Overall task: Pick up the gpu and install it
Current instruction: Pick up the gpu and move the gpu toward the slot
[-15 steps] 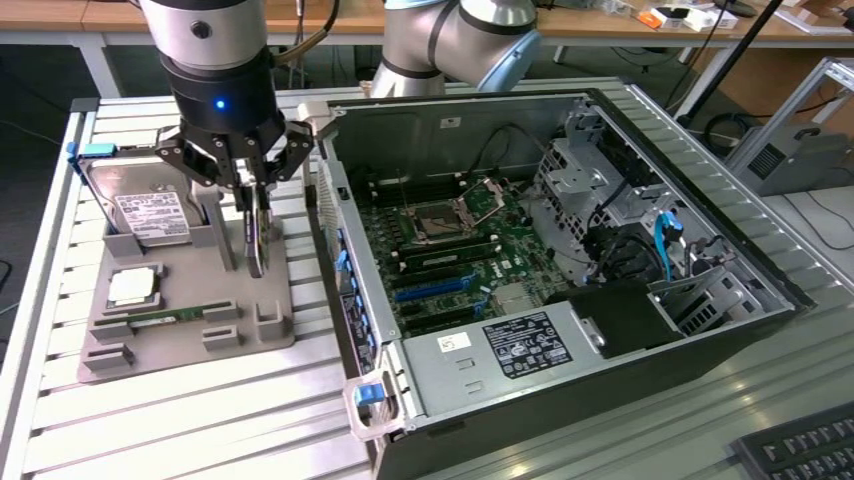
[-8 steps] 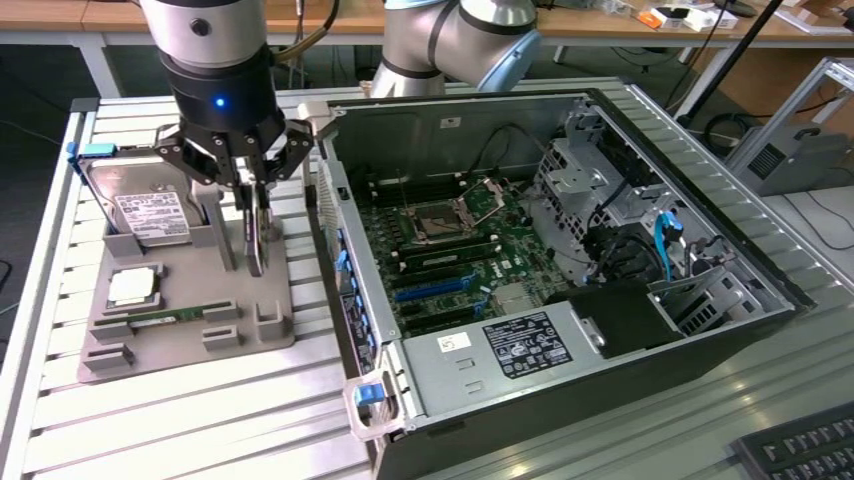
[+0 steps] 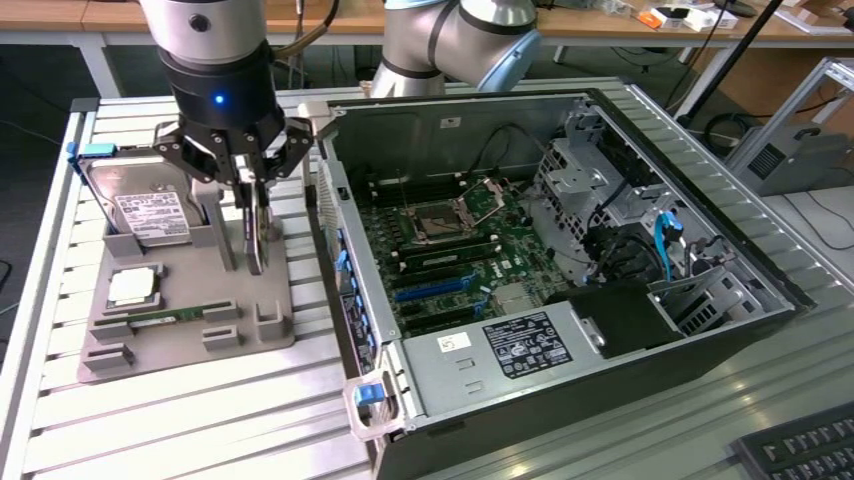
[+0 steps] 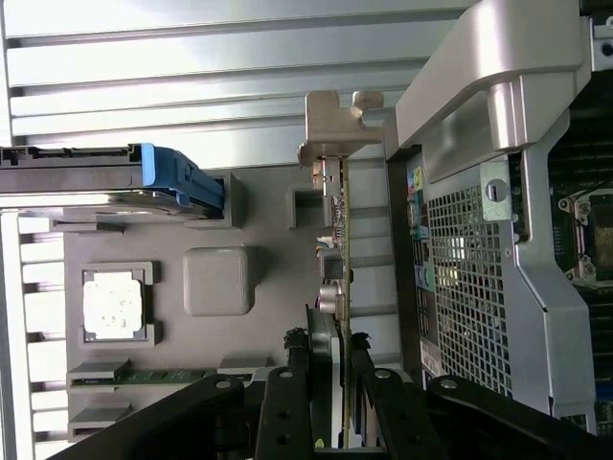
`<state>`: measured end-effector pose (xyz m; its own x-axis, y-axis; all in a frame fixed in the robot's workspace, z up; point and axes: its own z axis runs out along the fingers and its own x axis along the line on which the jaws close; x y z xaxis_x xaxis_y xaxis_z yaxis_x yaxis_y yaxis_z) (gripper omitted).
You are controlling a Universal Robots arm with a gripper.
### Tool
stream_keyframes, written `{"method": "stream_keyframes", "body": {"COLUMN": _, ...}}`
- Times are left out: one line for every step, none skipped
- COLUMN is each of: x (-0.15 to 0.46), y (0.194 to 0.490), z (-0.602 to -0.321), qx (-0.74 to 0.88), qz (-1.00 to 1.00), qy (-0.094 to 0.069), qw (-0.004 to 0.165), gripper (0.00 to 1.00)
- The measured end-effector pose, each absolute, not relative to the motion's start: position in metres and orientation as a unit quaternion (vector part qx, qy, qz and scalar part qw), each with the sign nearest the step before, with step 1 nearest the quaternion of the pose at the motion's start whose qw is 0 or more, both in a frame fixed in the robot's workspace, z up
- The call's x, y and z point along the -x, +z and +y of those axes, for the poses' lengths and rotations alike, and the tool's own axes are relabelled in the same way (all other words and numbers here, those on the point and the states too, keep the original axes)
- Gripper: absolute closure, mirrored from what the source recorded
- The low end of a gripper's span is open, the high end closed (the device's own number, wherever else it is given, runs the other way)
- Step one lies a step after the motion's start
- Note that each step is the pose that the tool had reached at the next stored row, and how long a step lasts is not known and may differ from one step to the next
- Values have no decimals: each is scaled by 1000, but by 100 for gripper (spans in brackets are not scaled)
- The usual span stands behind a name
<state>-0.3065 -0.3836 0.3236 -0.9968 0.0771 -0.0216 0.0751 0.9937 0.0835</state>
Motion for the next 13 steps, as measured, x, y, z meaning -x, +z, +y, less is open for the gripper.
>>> {"method": "stream_keyframes", "body": {"x": 306, "y": 324, "z": -384, "qx": -38, "qz": 998, "qy": 41, "qw": 12, "gripper": 73}}
{"method": "stream_keyframes", "body": {"x": 306, "y": 324, "z": -384, "qx": -38, "qz": 998, "qy": 41, "qw": 12, "gripper": 73}}
{"method": "stream_keyframes", "body": {"x": 306, "y": 325, "z": -384, "qx": -38, "qz": 998, "qy": 42, "qw": 12, "gripper": 73}}
{"method": "stream_keyframes", "body": {"x": 306, "y": 325, "z": -384, "qx": -38, "qz": 998, "qy": 42, "qw": 12, "gripper": 73}}
{"method": "stream_keyframes", "body": {"x": 306, "y": 325, "z": -384, "qx": -38, "qz": 998, "qy": 42, "qw": 12, "gripper": 73}}
{"method": "stream_keyframes", "body": {"x": 306, "y": 326, "z": -384, "qx": -38, "qz": 998, "qy": 42, "qw": 12, "gripper": 73}}
{"method": "stream_keyframes", "body": {"x": 306, "y": 326, "z": -384, "qx": -38, "qz": 998, "qy": 42, "qw": 12, "gripper": 73}}
{"method": "stream_keyframes", "body": {"x": 306, "y": 326, "z": -384, "qx": -38, "qz": 998, "qy": 42, "qw": 12, "gripper": 73}}
{"method": "stream_keyframes", "body": {"x": 306, "y": 327, "z": -384, "qx": -38, "qz": 998, "qy": 43, "qw": 12, "gripper": 73}}
{"method": "stream_keyframes", "body": {"x": 306, "y": 327, "z": -384, "qx": -38, "qz": 998, "qy": 43, "qw": 12, "gripper": 73}}
{"method": "stream_keyframes", "body": {"x": 306, "y": 328, "z": -384, "qx": -38, "qz": 998, "qy": 43, "qw": 12, "gripper": 73}}
{"method": "stream_keyframes", "body": {"x": 306, "y": 328, "z": -384, "qx": -38, "qz": 998, "qy": 44, "qw": 12, "gripper": 73}}
{"method": "stream_keyframes", "body": {"x": 306, "y": 328, "z": -384, "qx": -38, "qz": 998, "qy": 44, "qw": 12, "gripper": 73}}
